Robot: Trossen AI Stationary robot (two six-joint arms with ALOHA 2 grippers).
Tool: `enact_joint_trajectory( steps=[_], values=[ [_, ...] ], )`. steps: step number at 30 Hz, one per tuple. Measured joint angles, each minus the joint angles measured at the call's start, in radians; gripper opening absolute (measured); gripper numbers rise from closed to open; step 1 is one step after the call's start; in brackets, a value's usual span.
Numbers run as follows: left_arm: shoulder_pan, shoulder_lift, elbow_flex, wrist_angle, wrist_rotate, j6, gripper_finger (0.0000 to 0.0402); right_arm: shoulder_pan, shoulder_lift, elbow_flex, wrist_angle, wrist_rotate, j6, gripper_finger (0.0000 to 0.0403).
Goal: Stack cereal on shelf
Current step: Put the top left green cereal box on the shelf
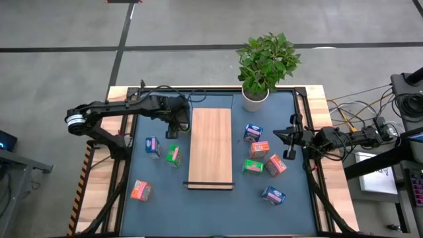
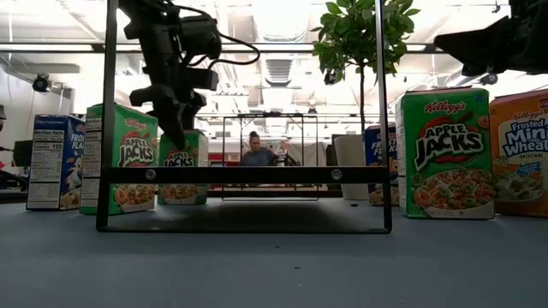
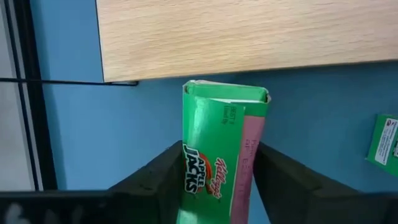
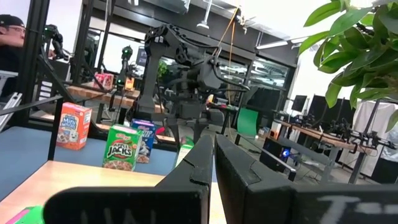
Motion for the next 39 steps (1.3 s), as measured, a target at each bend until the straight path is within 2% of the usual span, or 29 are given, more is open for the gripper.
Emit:
enact_joint_trajectory(
  steps=[5, 10, 16, 20, 30, 39],
  values=[
    [-0.001, -0.007, 0.031, -0.028, -0.006, 0.014, 0.0135, 0.000, 0.000, 0.000, 0.000, 0.000, 0.001, 0.0009],
    [-0.016, -0.008, 0.162, -0.079, -0.003, 0.030, 0.0132, 0.000, 0.000, 0.000, 0.000, 0.000, 0.009, 0.0009],
    [-0.024, 0.028, 0.287, 0.002, 0.196, 0.143, 0.0132, 0.000, 0.000, 0.000, 0.000, 0.000, 0.010, 0.0009],
    [-0.027, 0.115, 0.337, 0.048, 0.262, 0.210, 0.0132, 0.000, 0.000, 0.000, 0.000, 0.000, 0.010, 0.0009],
    [-0.031, 0.333, 0.516, 0.002, 0.264, 0.303, 0.0132, 0.000, 0.000, 0.000, 0.005, 0.000, 0.009, 0.0009],
    [-0.029, 0.355, 0.544, -0.008, 0.263, 0.327, 0.0150, 0.000, 0.000, 0.000, 0.008, 0.000, 0.021, 0.0009]
  ],
)
